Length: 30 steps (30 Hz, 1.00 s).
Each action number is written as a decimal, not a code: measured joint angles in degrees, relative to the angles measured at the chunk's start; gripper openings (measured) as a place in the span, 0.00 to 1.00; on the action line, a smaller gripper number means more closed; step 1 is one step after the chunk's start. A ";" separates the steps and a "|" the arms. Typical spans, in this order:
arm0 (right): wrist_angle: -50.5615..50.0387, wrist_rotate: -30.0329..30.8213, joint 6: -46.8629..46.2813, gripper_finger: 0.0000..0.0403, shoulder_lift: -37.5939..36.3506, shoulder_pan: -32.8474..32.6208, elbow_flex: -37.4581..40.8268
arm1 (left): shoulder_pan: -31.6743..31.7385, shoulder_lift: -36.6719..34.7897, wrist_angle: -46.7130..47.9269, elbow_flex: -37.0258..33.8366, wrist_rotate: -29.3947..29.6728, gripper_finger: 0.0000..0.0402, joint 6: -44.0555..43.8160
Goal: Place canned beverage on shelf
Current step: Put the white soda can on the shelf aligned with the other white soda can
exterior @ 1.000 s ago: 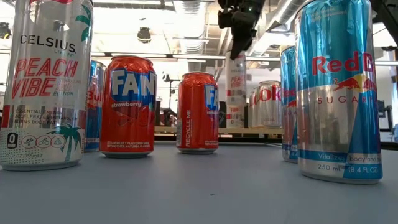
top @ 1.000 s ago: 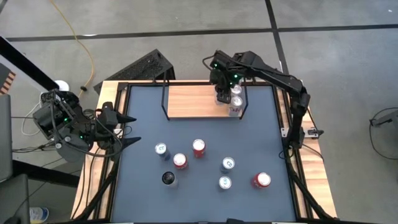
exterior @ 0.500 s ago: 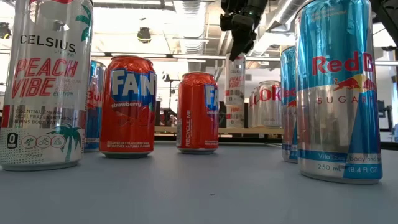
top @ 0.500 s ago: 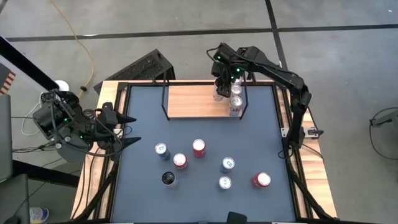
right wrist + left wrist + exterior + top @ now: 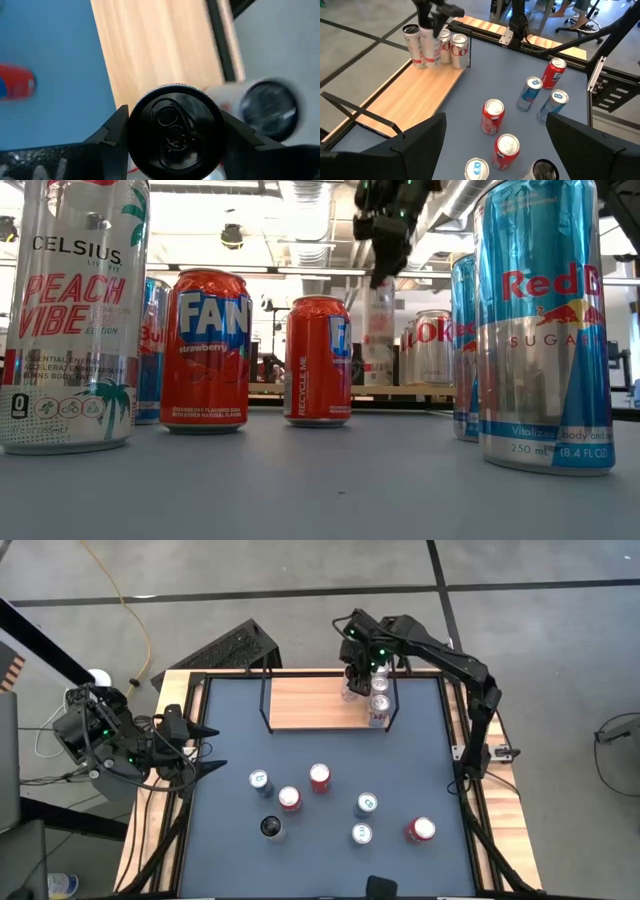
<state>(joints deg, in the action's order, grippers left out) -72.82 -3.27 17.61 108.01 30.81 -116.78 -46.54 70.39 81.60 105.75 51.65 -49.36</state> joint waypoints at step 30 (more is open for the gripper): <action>5.56 -2.67 1.85 0.51 0.11 1.62 9.36 | 0.01 0.00 0.03 0.00 1.32 0.83 0.39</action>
<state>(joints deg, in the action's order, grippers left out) -67.26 -5.93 19.46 108.12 32.42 -107.41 -46.53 70.39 81.63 105.75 52.97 -48.97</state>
